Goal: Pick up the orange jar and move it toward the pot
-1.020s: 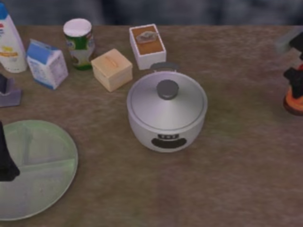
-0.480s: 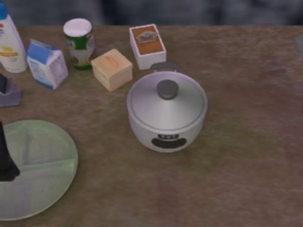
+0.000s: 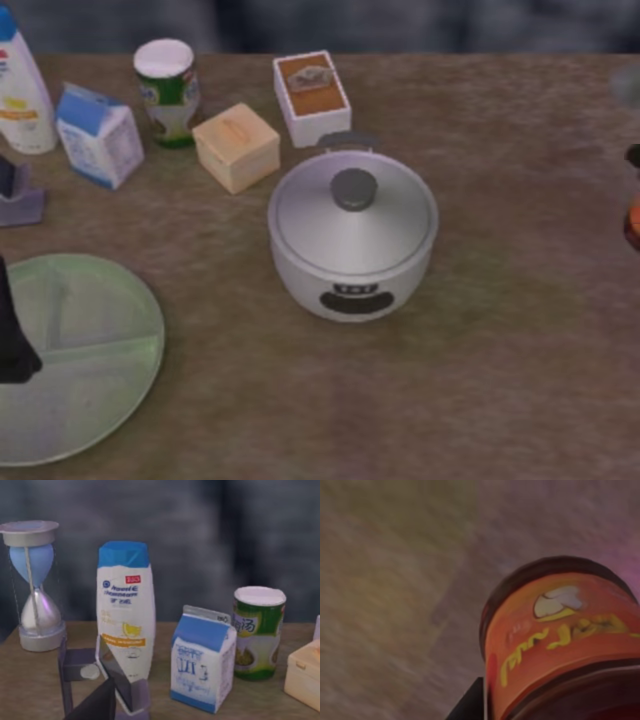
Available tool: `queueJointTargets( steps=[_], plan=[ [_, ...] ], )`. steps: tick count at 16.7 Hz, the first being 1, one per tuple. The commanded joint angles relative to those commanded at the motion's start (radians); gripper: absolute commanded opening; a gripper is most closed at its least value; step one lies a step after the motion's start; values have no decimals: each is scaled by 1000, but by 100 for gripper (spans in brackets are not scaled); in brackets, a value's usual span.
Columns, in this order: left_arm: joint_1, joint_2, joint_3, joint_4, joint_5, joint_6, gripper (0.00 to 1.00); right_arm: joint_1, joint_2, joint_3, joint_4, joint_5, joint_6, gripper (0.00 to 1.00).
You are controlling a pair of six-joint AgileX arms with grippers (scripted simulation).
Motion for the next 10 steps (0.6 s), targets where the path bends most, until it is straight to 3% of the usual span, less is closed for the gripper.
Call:
queueJointTargets(
  steps=[10],
  plan=[
    [0, 0, 0, 0, 0, 0, 100, 178, 219, 181, 20, -4, 690, 0]
  ],
)
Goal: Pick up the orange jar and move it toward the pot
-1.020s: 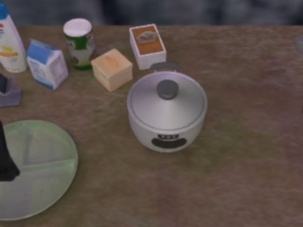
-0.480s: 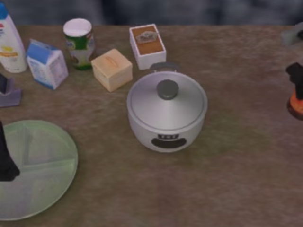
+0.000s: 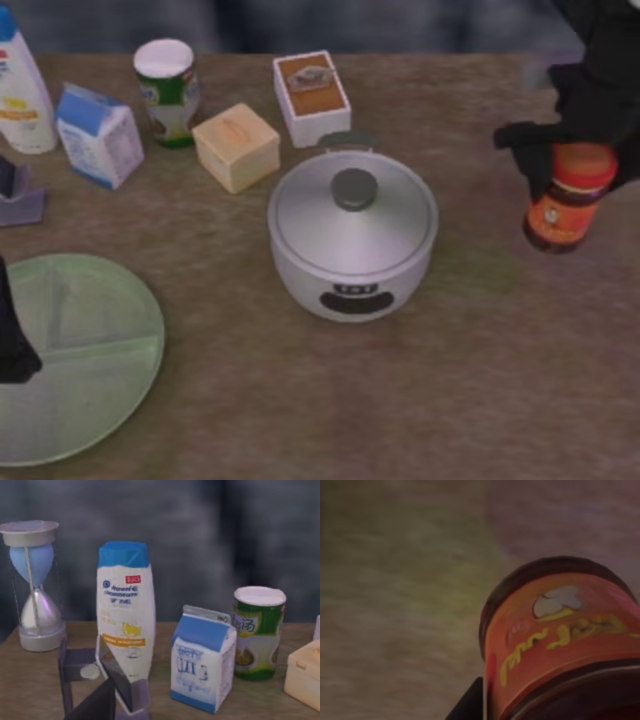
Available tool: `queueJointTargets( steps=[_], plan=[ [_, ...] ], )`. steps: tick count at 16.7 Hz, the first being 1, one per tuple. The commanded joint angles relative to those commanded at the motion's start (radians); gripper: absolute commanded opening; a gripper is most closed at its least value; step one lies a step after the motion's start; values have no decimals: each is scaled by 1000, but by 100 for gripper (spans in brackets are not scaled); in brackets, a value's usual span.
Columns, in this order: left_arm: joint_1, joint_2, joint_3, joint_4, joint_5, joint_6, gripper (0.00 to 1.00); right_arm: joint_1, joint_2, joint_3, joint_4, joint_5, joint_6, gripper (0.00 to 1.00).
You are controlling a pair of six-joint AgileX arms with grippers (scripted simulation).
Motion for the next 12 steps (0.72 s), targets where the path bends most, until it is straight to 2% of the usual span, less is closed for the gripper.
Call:
queueJointTargets(
  steps=[4, 12],
  plan=[
    [0, 0, 0, 0, 0, 0, 100, 44, 40, 39, 15, 0, 139, 0],
    [0, 0, 0, 0, 0, 0, 100, 41, 44, 2, 56, -1, 151, 0]
  ],
)
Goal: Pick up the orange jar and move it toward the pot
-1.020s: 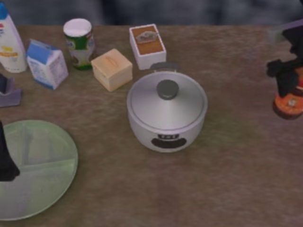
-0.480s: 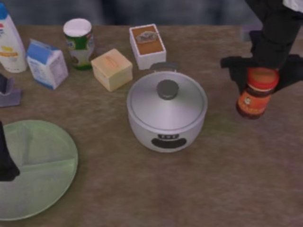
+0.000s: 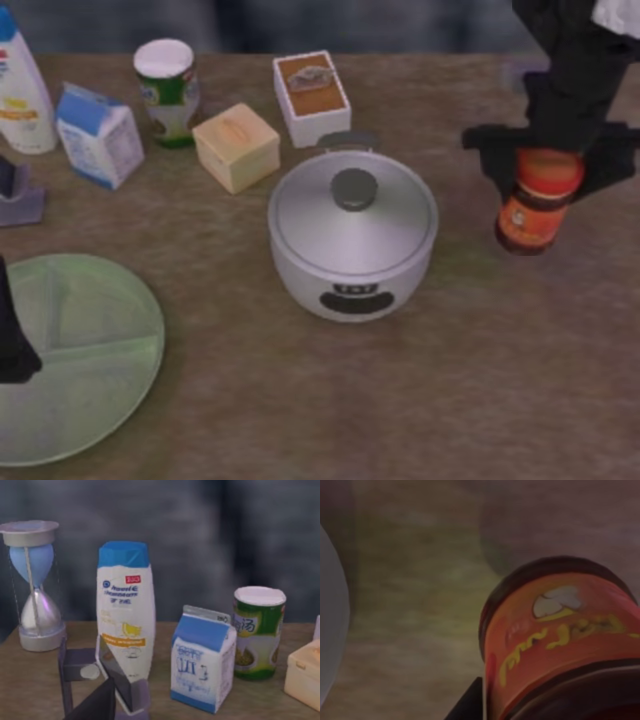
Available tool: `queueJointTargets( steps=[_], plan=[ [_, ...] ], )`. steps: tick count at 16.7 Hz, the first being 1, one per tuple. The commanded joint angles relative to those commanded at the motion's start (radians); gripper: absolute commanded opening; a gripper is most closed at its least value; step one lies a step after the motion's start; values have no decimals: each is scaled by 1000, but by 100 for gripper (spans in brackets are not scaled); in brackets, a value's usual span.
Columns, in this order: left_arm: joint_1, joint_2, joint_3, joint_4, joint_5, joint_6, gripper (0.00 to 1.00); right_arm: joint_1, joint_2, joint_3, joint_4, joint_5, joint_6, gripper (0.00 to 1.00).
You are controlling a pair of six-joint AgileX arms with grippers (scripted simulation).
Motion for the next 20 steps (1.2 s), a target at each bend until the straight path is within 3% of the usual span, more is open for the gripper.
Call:
queueJointTargets(
  steps=[4, 8, 20],
  plan=[
    [0, 0, 0, 0, 0, 0, 100, 7, 26, -95, 125, 1, -1, 0],
    [0, 0, 0, 0, 0, 0, 100, 9, 32, -106, 138, 1, -1, 0],
    [0, 0, 0, 0, 0, 0, 100, 9, 32, -106, 138, 1, -1, 90]
  ],
)
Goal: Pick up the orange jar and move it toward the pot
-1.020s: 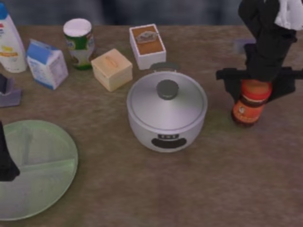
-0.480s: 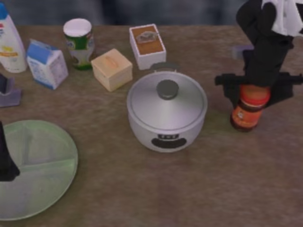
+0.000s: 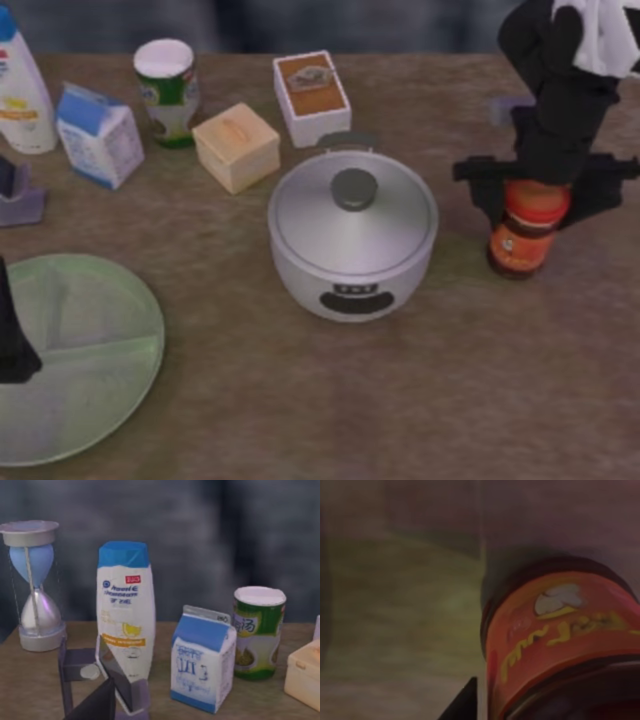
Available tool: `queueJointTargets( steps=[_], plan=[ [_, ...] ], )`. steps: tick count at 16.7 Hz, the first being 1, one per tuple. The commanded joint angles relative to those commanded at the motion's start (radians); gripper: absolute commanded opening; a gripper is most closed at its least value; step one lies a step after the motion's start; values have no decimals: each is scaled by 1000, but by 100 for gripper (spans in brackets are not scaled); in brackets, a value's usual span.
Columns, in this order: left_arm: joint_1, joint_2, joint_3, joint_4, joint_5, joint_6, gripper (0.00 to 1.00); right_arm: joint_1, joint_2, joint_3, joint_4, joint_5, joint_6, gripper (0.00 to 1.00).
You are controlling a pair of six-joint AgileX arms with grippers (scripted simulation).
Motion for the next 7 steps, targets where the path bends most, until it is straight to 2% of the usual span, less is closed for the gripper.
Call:
queueJointTargets(
  steps=[1, 2, 7],
  plan=[
    [0, 0, 0, 0, 0, 0, 100, 0, 0, 0, 0, 0, 0, 98],
    [0, 0, 0, 0, 0, 0, 100, 0, 0, 0, 0, 0, 0, 100],
    [0, 0, 0, 0, 0, 0, 100, 0, 0, 0, 0, 0, 0, 100]
  ],
)
